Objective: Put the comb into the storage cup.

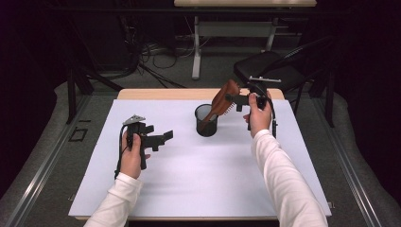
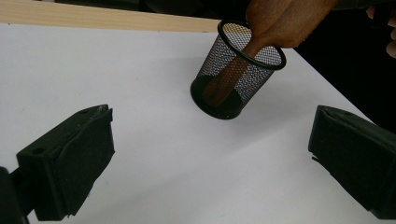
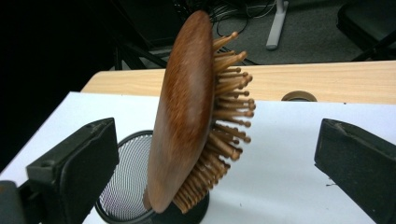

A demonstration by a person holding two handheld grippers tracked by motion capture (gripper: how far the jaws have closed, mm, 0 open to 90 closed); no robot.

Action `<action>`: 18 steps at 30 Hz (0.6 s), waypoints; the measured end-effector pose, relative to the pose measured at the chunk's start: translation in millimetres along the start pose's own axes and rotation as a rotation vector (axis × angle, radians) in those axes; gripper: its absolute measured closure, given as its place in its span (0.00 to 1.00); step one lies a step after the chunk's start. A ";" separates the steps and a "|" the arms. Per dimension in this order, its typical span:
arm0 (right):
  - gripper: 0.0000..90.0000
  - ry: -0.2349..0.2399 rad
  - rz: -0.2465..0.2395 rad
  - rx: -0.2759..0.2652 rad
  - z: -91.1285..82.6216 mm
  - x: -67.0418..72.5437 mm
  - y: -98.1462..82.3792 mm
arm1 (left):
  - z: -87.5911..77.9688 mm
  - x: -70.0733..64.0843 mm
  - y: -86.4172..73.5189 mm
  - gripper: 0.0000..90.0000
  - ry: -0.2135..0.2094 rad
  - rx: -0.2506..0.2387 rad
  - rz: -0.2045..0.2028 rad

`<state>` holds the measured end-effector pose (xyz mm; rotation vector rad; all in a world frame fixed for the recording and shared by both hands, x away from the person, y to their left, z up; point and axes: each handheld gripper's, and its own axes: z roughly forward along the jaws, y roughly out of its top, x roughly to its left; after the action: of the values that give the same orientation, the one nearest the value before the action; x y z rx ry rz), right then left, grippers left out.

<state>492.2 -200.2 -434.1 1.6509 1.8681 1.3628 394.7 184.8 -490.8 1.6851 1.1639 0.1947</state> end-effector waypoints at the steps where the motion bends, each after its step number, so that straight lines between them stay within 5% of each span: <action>1: 0.00 -0.004 -0.011 0.001 -1.4 0.7 -0.9 | 0.4 0.4 0.4 0.00 0.001 0.001 0.001; 18: 0.00 0.052 -0.090 0.007 -25.2 11.9 -9.1 | -3.7 4.2 5.5 0.00 0.004 -0.009 0.003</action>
<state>464.6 -199.9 -424.4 1.5289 1.9532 1.3758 397.9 190.4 -486.3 1.6791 1.1622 0.2045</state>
